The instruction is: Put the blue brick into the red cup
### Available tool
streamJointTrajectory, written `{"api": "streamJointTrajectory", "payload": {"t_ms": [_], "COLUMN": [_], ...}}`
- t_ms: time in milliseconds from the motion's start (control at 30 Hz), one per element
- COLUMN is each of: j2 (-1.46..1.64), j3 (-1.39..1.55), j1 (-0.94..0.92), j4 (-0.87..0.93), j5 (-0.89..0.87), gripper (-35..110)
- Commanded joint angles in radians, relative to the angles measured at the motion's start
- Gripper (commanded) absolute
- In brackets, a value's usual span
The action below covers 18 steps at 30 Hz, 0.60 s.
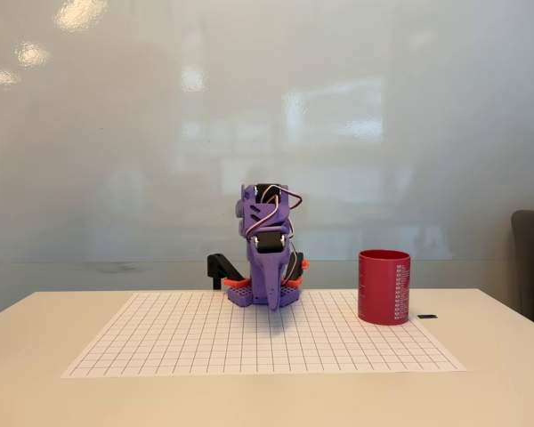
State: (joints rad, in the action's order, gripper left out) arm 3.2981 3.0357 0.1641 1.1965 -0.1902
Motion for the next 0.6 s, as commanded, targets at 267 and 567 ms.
{"api": "streamJointTrajectory", "payload": {"t_ms": [267, 567], "j2": [0.005, 0.005], "j3": [-0.008, -0.008], "j1": [-0.049, -0.054], "j4": [0.002, -0.002], "j5": [-0.046, -0.043], "gripper": [-1, -1]}}
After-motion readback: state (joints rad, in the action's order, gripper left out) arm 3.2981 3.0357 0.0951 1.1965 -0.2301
